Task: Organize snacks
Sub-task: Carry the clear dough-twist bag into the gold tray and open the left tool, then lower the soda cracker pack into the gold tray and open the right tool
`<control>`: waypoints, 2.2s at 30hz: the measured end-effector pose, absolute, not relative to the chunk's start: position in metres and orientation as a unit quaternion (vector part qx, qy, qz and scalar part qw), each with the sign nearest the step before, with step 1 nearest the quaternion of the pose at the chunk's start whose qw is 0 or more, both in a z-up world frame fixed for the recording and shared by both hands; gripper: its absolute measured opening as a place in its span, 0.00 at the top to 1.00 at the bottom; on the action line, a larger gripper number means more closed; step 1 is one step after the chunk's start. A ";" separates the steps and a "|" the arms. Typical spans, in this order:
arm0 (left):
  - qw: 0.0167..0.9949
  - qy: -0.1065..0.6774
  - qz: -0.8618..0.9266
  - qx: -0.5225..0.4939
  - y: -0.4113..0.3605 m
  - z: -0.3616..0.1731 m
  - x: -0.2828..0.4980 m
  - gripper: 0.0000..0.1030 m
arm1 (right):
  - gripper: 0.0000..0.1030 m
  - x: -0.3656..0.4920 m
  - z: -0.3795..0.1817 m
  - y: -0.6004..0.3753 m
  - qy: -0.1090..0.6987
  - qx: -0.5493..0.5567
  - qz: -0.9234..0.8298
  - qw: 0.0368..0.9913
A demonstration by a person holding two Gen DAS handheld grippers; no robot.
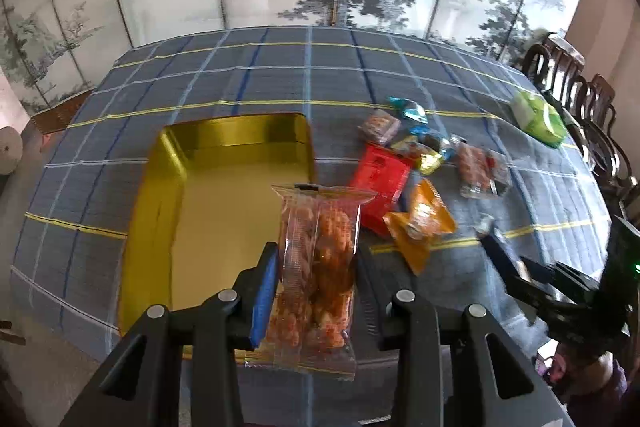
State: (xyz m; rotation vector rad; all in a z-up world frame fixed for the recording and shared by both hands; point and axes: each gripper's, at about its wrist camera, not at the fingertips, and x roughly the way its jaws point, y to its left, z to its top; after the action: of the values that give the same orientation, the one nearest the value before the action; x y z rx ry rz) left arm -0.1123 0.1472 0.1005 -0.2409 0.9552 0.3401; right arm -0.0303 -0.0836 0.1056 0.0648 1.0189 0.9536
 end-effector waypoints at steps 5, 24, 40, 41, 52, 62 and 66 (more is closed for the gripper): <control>0.862 0.461 0.182 -0.104 0.175 0.099 -0.105 0.63 | 0.54 -0.031 0.113 -0.082 0.461 0.033 0.443 0.768; 0.818 0.513 0.253 -0.065 0.275 0.044 -0.044 0.63 | 0.54 -0.027 0.125 -0.074 0.453 0.050 0.454 0.766; 0.795 0.541 0.268 -0.061 0.301 0.021 -0.025 0.63 | 0.54 -0.031 0.129 -0.063 0.453 0.045 0.465 0.759; 0.793 0.543 0.268 -0.061 0.301 0.020 -0.024 0.63 | 0.54 -0.031 0.129 -0.063 0.453 0.045 0.465 0.759; 0.803 0.530 0.260 -0.074 0.309 0.021 -0.026 0.57 | 0.54 -0.037 0.134 -0.059 0.453 0.047 0.472 0.755; 0.845 0.471 0.246 -0.065 0.281 0.066 -0.064 0.30 | 0.54 -0.031 0.160 -0.019 0.431 0.042 0.512 0.742; 0.855 0.442 0.268 -0.054 0.269 0.084 -0.083 0.29 | 0.54 -0.027 0.169 0.017 0.433 0.053 0.540 0.720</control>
State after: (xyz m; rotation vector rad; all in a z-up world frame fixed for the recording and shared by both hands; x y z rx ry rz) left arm -0.0829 0.2691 0.0845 -0.1130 0.9285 0.5631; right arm -0.0266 0.0167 0.1689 0.1179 0.9572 1.1927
